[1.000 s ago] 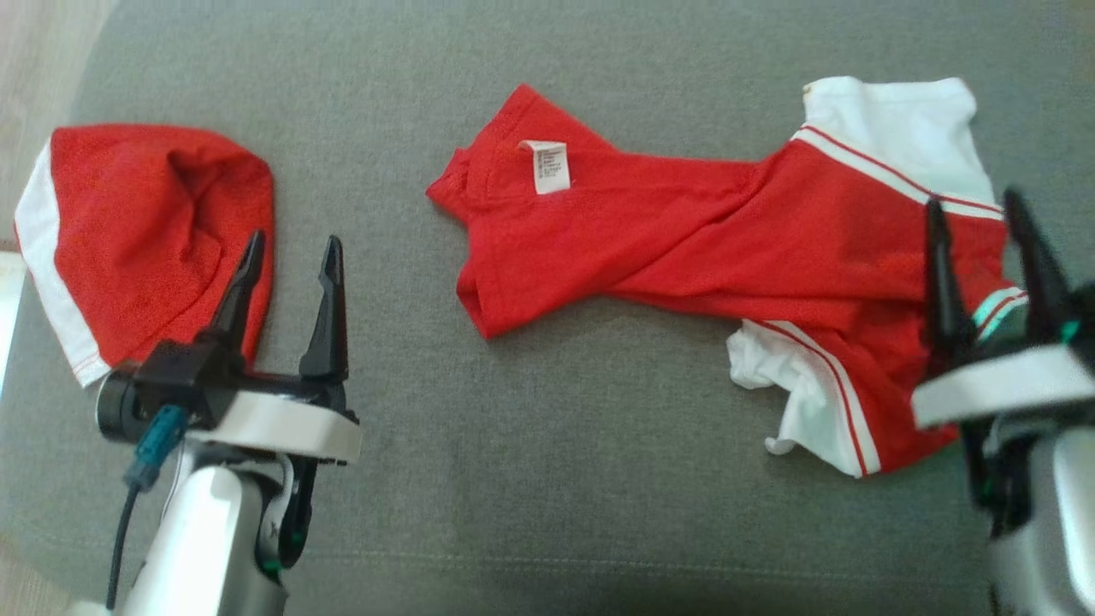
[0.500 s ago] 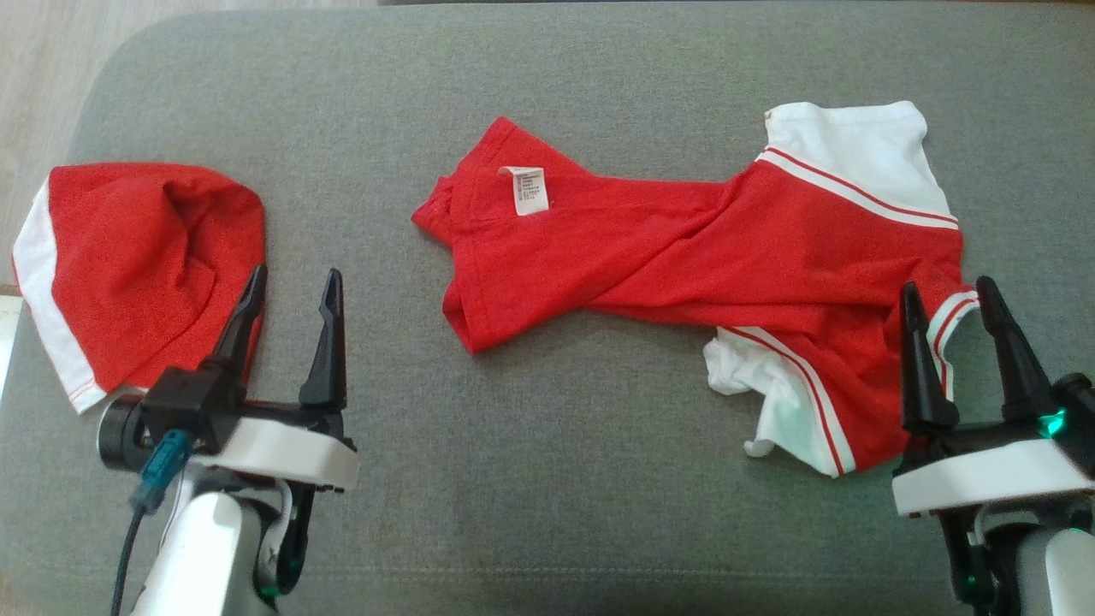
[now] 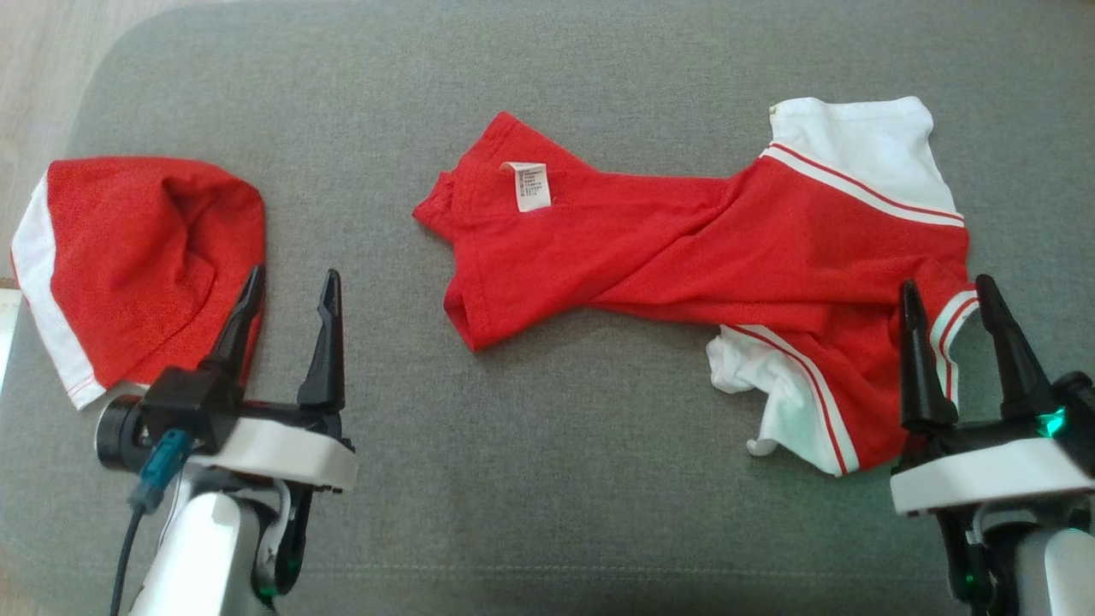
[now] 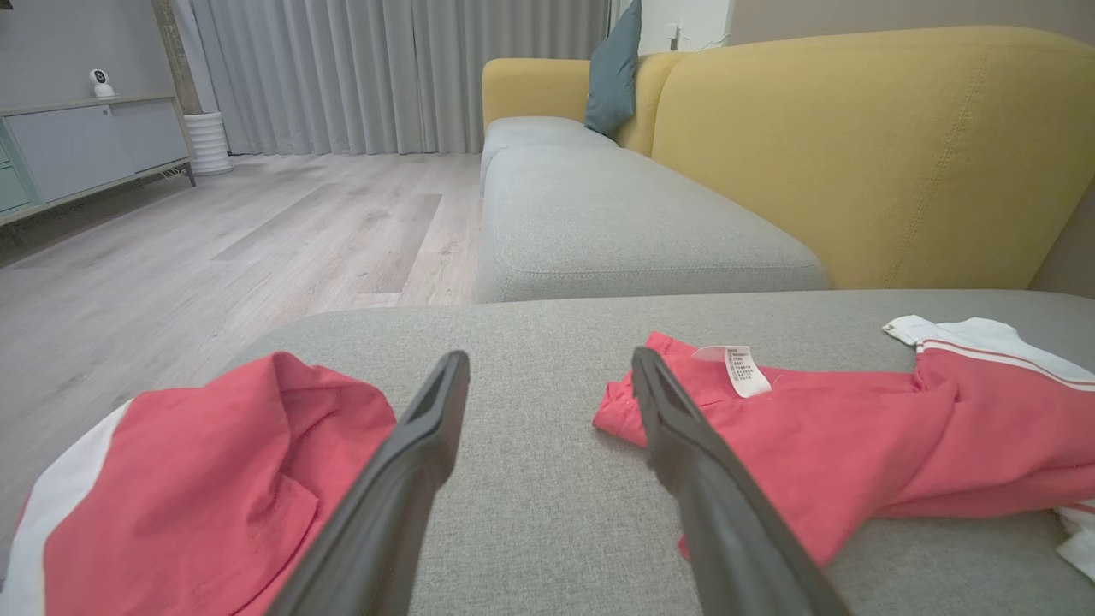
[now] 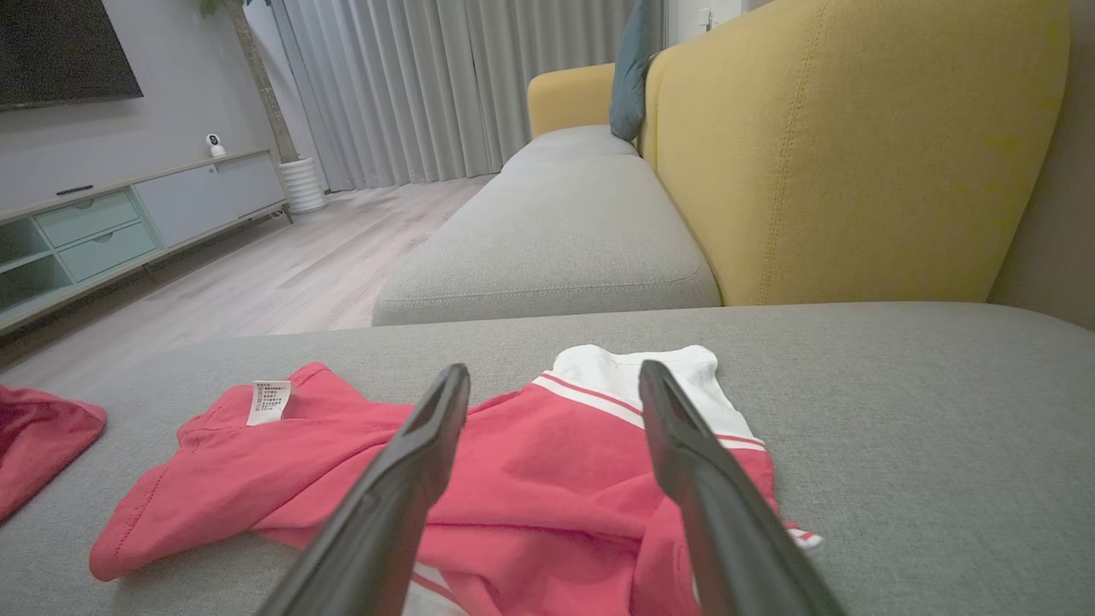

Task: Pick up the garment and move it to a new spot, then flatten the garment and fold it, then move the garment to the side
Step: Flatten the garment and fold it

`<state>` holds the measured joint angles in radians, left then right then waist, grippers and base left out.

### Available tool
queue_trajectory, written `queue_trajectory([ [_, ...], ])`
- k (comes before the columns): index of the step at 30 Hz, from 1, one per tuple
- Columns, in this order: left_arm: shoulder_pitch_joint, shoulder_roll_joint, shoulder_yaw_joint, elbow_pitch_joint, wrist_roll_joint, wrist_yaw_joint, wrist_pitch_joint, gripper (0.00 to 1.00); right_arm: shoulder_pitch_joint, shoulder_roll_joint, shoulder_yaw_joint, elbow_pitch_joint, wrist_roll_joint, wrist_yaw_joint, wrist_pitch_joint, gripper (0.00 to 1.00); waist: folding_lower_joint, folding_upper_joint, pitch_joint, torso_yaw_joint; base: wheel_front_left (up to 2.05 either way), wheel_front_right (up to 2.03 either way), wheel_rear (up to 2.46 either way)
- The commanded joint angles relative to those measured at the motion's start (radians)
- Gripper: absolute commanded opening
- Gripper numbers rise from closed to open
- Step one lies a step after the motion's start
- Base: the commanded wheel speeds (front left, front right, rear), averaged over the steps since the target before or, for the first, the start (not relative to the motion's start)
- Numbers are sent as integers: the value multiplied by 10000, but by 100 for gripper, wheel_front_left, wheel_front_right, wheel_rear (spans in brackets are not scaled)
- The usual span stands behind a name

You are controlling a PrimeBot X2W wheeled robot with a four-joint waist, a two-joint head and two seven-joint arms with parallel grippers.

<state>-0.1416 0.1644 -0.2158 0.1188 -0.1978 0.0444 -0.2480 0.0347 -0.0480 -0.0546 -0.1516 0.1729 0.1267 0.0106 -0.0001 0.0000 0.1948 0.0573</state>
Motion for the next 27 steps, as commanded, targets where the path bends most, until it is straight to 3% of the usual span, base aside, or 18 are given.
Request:
queue_trajectory([
  [1, -283, 264, 299, -355, -36, 75, -22, 100, -142, -41, 193, -427, -47, 40, 45, 100, 1, 0, 34, 7, 0, 0, 0],
  [8, -362, 308, 202, -340, -51, 62, 11, 100, -203, -32, 211, -419, -7, 40, 54, 100, 1, 0, 140, 5, 0, 0, 0],
  [13, -838, 208, -215, -205, -98, -269, 370, 100, -290, -28, 232, -453, -25, 40, 87, 100, 1, 0, 348, -30, 0, 0, 0],
  [20, -2307, -305, -913, 859, -749, -1047, 2218, 100, -557, -25, 402, -463, -44, 40, 136, 100, 1, 0, 832, -293, 0, 0, 0],
  [27, -3882, -368, -977, 2433, -1537, -1437, 3720, 100, -745, -24, 500, -379, 33, 40, 75, 100, 1, 0, 1271, -710, 0, 0, 0],
])
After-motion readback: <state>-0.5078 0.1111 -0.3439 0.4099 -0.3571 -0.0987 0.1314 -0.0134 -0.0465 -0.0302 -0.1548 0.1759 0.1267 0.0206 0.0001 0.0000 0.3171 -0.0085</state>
